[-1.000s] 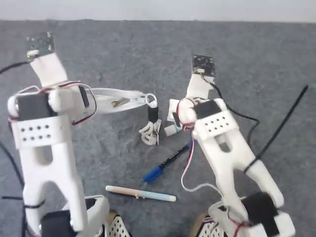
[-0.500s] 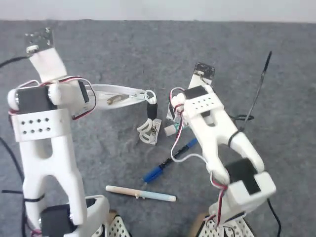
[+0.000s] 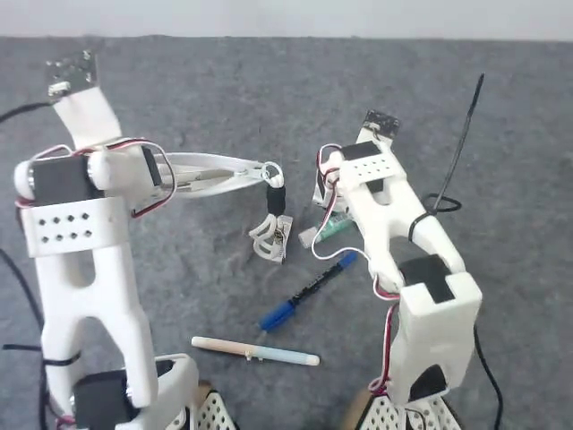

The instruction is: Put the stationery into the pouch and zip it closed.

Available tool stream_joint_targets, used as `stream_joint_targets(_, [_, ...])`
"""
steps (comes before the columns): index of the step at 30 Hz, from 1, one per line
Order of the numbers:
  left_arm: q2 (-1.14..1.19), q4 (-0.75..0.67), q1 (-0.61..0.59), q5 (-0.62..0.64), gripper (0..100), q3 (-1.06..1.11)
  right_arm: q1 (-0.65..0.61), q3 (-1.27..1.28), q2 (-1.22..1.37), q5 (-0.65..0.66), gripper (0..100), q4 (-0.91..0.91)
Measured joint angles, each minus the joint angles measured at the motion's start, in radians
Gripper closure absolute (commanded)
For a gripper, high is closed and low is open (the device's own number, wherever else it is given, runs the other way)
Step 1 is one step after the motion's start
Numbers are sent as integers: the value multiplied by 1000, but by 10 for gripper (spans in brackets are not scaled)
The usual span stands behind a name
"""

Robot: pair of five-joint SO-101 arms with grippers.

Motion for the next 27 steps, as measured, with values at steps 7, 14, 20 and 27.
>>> stream_joint_targets(7, [0, 0, 0, 2, 990, 0, 18, -26, 48, 0, 903, 3])
stream_joint_targets(14, [0, 0, 0, 3, 990, 0, 40, -31, 52, 8, 990, 8])
stream_joint_targets(20, [0, 0, 0, 3, 990, 0, 38, -60, 55, 46, 993, 28])
stream_joint_targets(27, [0, 0, 0, 3, 990, 0, 34, -198, 60, 84, 993, 195])
